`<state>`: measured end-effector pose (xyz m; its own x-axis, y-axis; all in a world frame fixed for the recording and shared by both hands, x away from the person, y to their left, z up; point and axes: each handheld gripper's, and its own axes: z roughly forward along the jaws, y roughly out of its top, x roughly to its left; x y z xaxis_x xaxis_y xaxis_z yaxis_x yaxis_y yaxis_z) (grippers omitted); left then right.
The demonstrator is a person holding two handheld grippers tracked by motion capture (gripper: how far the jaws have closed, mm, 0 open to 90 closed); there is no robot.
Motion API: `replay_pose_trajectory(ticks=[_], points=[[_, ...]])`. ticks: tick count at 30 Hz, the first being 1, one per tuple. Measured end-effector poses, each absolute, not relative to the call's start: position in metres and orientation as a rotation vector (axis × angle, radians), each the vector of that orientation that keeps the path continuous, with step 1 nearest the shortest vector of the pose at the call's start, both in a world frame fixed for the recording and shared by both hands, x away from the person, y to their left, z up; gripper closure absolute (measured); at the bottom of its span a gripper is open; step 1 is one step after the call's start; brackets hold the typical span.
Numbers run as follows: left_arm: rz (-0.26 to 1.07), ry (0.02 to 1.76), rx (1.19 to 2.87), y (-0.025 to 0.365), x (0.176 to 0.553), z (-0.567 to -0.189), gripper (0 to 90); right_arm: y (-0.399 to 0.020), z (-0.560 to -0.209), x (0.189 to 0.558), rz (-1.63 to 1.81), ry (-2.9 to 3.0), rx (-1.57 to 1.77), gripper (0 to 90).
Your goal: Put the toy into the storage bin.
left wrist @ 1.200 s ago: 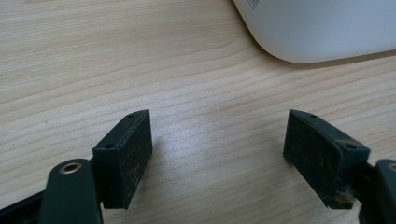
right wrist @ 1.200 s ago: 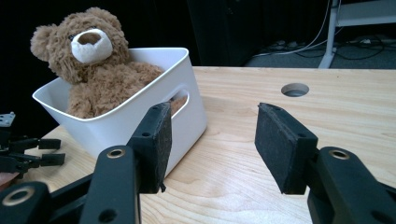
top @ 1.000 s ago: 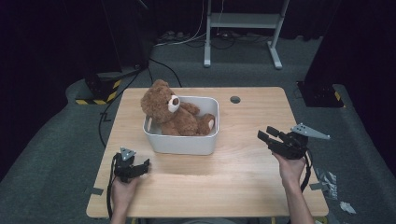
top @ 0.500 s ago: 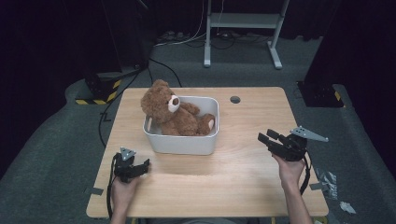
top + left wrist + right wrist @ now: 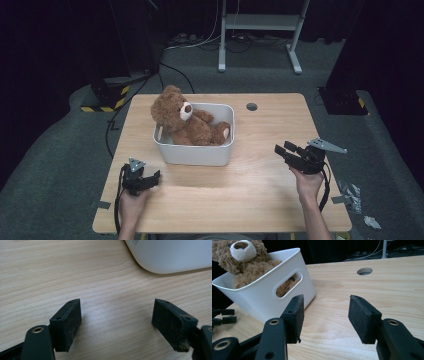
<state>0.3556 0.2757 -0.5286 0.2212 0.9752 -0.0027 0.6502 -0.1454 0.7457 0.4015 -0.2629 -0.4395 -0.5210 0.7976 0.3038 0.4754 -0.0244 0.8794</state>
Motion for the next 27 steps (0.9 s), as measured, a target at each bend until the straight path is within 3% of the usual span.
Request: replay_pose_trajectory(ticks=[27], points=[[0.667,1.498,1.874,0.276,0.356,-0.529,23.5,-0.261,-0.461,0.411,1.446,1.995,1.384,46.9]])
